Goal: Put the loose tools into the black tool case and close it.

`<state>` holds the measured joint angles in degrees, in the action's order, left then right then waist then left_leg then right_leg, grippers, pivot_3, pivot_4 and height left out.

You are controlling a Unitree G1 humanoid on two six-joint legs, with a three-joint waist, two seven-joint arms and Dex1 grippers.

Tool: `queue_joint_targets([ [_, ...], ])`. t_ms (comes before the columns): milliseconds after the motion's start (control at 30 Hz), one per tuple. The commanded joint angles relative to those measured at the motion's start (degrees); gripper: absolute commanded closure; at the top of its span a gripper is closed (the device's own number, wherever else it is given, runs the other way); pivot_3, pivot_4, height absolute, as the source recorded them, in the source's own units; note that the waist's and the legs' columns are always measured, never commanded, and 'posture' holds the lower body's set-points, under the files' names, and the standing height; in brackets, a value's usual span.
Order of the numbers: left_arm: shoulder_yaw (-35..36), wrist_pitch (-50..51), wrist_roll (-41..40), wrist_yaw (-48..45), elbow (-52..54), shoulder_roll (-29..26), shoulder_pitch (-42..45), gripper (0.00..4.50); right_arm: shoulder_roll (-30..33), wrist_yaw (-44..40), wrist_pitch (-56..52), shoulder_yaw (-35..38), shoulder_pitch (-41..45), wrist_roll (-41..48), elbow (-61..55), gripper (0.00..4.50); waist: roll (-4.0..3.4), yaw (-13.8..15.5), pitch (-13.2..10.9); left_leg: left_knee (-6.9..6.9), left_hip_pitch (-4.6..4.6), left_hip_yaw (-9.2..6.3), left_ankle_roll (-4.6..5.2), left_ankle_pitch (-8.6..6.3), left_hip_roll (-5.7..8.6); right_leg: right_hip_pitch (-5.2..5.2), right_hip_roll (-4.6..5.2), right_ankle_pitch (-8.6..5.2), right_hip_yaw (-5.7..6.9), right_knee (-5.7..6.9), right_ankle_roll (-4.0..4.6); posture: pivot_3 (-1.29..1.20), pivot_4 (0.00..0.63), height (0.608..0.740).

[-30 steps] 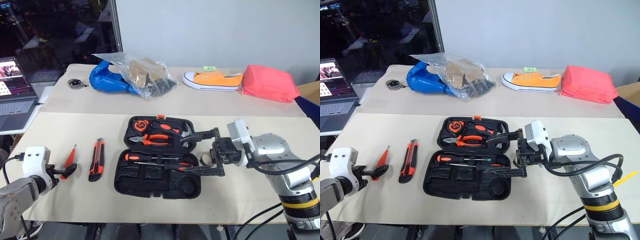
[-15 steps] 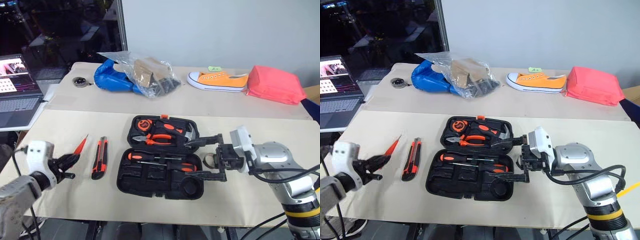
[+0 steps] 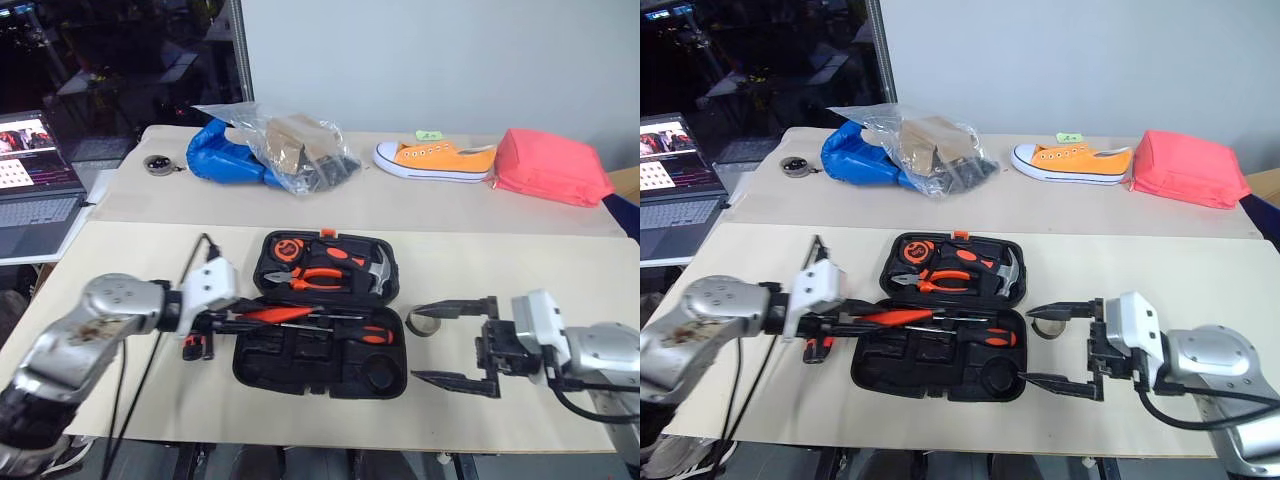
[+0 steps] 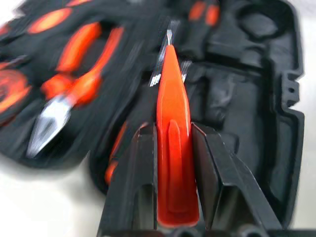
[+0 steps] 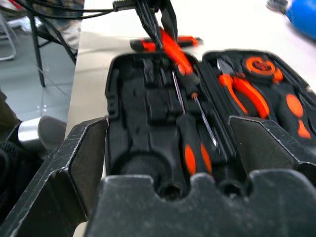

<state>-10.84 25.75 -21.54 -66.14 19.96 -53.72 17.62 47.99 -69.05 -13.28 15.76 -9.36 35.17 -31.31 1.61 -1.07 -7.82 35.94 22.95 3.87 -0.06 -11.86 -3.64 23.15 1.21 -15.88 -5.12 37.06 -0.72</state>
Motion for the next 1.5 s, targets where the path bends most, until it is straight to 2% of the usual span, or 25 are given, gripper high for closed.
queue_joint_targets([
  [33, -3.3, -6.0, 3.8, -3.5, -3.0, 1.2, 1.6, 3.42, 0.7, 1.8, -1.2, 4.4, -2.6, 2.2, -4.4, 0.0, 0.0, 0.0, 0.0, -0.01, 0.0, -0.02, 0.0, 0.0, 0.0, 0.01, -0.02, 0.0, 0.01, 0.01, 0.0, 0.0, 0.15, 0.74],
  [333, -5.3, -9.1, 8.5, -5.2, -7.8, 3.2, 2.8, 3.42, 0.8, 3.2, -2.4, 8.4, -7.7, 3.4, -8.2, 0.0, 0.0, 0.3, 0.0, 0.35, -0.04, -0.04, 0.0, 0.01, -0.04, -0.17, 0.0, -0.03, 0.03, 0.06, -0.34, 0.0, 0.15, 0.74],
  [600, -5.6, -10.2, 10.6, -5.5, -9.3, 4.2, 2.4, 3.42, 1.1, 3.5, -2.5, 7.6, -7.0, 3.6, -7.8, 0.0, -0.03, 0.3, 0.0, 0.36, -0.08, -0.02, 0.0, 0.01, -0.05, -0.18, -0.02, -0.08, -0.01, 0.07, -0.51, 0.0, 0.15, 0.74],
  [700, -4.0, -10.8, 10.0, -6.1, -10.9, 3.9, 2.6, 2.66, 1.4, 3.5, -2.8, 7.4, -6.3, 3.8, -7.5, 0.0, -0.04, 0.3, 0.0, 0.36, -0.08, -0.01, 0.0, 0.01, -0.04, -0.18, -0.02, -0.08, -0.02, 0.07, -0.51, 0.0, 0.15, 0.74],
  [800, 0.8, -10.3, 5.5, -6.6, -8.9, 3.7, 2.3, 1.61, 1.5, 3.4, -3.0, 7.3, -6.0, 3.9, -7.4, 0.0, -0.04, 0.2, 0.0, 0.36, -0.09, -0.01, 0.0, 0.01, -0.05, -0.19, -0.02, -0.08, -0.03, 0.07, -0.51, 0.0, 0.15, 0.74],
  [967, 10.8, -2.5, -5.9, -5.4, -3.9, 4.0, -0.2, 1.61, 1.3, 3.5, -2.9, 6.9, -5.7, 3.6, -7.1, 0.0, -0.05, 0.2, 0.0, 0.36, -0.04, -0.02, 0.0, 0.01, -0.08, -0.15, -0.02, -0.08, 0.0, 0.08, -0.51, 0.0, 0.15, 0.74],
  [1000, 12.2, -1.6, -7.2, -4.4, -3.5, 4.5, -1.1, 2.15, 1.2, 3.5, -2.9, 6.7, -5.6, 3.5, -7.0, 0.0, -0.07, 0.2, 0.0, 0.36, -0.04, -0.02, 0.0, 0.01, -0.07, -0.15, -0.02, -0.08, -0.01, 0.08, -0.51, 0.0, 0.15, 0.74],
  [1033, 13.1, -0.9, -7.9, -3.7, -3.2, 4.8, -1.7, 2.28, 1.2, 3.5, -2.9, 6.6, -5.4, 3.5, -6.9, 0.0, -0.07, 0.1, 0.0, 0.35, -0.05, -0.01, 0.0, 0.01, -0.07, -0.16, -0.01, -0.08, -0.03, 0.08, -0.51, 0.0, 0.15, 0.74],
  [1100, 14.1, 0.0, -8.5, 0.2, -1.9, 7.2, -4.0, 3.02, 1.0, 3.8, -2.9, 6.0, -4.9, 3.2, -6.7, 0.0, -0.07, 0.2, 0.0, 0.36, -0.08, -0.03, 0.0, 0.01, -0.07, -0.18, -0.01, -0.08, -0.01, 0.09, -0.52, 0.0, 0.15, 0.74],
  [1233, 13.1, -2.0, -4.5, 9.6, -1.4, 13.9, -8.0, 4.46, 0.9, 4.3, -3.0, 5.2, -4.0, 3.1, -6.7, 0.0, -0.08, 0.3, 0.0, 0.4, -0.22, -0.03, 0.0, 0.01, -0.06, -0.4, 0.01, -0.07, -0.01, 0.07, -0.52, 0.0, 0.15, 0.74],
  [1333, 11.1, -4.4, -0.3, 14.5, -1.2, 17.2, -9.9, 4.46, 1.1, 4.5, -3.1, 5.0, -3.6, 3.1, -6.6, 0.0, -0.07, 0.4, 0.0, 0.45, -0.33, -0.07, 0.0, 0.01, -0.06, -0.55, 0.01, -0.07, 0.04, 0.07, -0.53, 0.0, 0.15, 0.74],
  [1500, 6.2, -8.5, 5.6, 15.9, -2.0, 17.9, -14.2, 4.46, 1.4, 4.7, -3.5, 4.5, -2.8, 3.0, -6.5, 0.0, -0.06, 0.0, 0.0, 0.39, -0.67, -0.03, -0.01, 0.0, -0.06, -0.85, 0.01, -0.07, -0.05, 0.05, -0.52, 0.0, 0.15, 0.74],
])
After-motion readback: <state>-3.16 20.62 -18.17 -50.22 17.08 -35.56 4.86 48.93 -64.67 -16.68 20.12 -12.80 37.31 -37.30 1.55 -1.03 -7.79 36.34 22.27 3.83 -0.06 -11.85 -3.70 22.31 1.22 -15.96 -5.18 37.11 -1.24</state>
